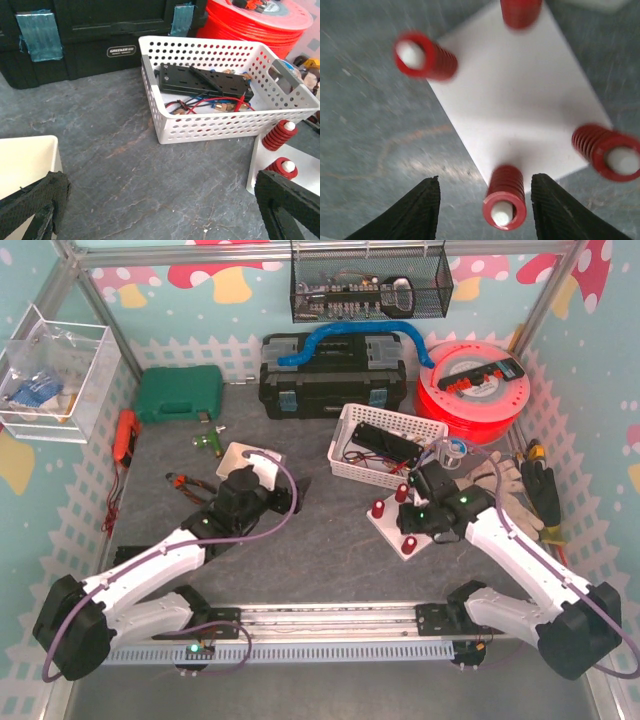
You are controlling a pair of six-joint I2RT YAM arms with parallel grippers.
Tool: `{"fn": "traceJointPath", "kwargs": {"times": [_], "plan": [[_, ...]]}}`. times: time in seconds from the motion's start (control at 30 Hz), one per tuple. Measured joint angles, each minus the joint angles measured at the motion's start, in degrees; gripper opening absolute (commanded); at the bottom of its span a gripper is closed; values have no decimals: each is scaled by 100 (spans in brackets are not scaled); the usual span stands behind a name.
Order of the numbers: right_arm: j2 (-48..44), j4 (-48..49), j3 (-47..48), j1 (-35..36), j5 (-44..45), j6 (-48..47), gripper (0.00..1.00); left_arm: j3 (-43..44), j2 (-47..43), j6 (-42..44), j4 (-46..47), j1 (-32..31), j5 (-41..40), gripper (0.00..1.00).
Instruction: Install the large spring
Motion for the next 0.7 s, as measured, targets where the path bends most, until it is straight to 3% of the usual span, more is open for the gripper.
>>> {"fn": "traceJointPath", "kwargs": {"times": [0.1,0.13,0.2,0.33,0.47,0.6,0.7], "plan": [[-28,98,614,0,232,90,66,-44,-13,-103,114,-2,-98,99],[-61,251,835,0,352,94,73,-57,-31,-116,184,-2,-225,99],[-192,741,1145,0,651,59,98,-138,-101,-105,470,0,-522,99],[-588,2083,1156,0,1467,-199,99,-603,-280,387,1471,26,-1021,99],[-1010,4072,240,-17,2601,-868,99,-1097,-192,1064,2509,251,-1526,99],[-1106,6118,-1191,-328,3268,-1838,99,-1392,0,1263,3145,1075,-1602,99],[-960,7018,-1993,-1060,3292,-2369,99,-1762,-13,1196,3571,1873,-1320,99]]}}
